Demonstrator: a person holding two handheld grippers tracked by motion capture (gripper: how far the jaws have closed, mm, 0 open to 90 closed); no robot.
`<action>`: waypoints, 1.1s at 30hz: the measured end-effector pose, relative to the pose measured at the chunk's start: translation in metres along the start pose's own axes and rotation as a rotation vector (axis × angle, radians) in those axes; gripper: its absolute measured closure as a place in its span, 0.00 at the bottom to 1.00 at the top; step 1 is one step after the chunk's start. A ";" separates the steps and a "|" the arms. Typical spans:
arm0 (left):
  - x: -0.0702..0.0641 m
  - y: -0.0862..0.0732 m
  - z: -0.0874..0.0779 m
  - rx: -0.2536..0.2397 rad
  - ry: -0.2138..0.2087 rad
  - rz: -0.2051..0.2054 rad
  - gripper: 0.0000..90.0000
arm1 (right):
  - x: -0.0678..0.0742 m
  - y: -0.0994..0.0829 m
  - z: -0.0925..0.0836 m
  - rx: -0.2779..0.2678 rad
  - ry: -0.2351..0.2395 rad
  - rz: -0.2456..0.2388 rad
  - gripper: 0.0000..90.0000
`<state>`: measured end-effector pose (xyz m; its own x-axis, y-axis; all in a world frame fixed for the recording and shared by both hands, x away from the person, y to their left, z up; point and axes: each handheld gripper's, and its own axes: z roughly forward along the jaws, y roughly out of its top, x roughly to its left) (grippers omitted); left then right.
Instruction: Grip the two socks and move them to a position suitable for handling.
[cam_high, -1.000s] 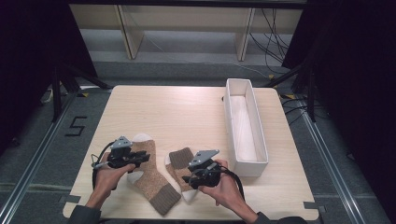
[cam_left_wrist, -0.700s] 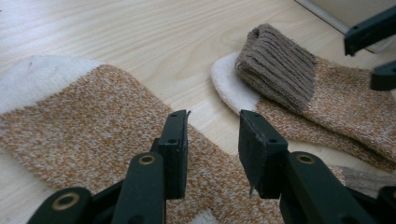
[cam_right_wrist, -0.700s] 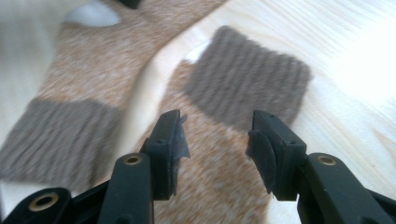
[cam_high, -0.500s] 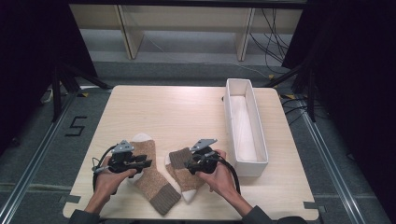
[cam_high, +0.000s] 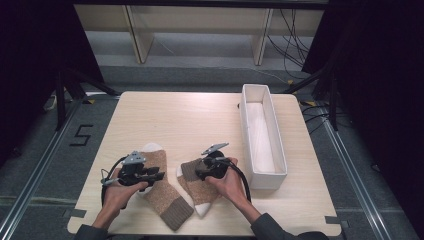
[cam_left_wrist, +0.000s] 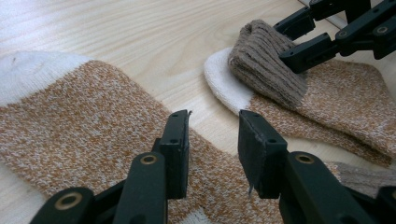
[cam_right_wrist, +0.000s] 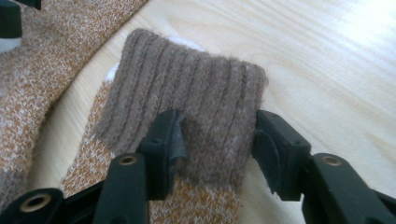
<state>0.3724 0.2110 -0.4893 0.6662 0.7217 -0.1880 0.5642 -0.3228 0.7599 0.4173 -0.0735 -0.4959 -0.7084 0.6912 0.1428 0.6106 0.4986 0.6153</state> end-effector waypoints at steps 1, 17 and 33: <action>-0.002 0.000 0.001 -0.015 0.003 -0.017 0.70 | 0.000 0.000 -0.001 0.001 0.001 -0.005 0.63; -0.010 0.006 0.010 -0.024 -0.043 -0.025 0.71 | 0.022 0.002 -0.052 -0.129 0.000 -0.142 0.88; -0.022 0.013 0.046 0.060 -0.053 -0.037 0.72 | 0.017 -0.003 -0.070 -0.165 0.056 -0.135 0.88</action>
<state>0.3869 0.1627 -0.5038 0.6684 0.7008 -0.2492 0.6159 -0.3336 0.7137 0.3791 -0.1000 -0.4406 -0.8012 0.5915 0.0909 0.4460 0.4891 0.7496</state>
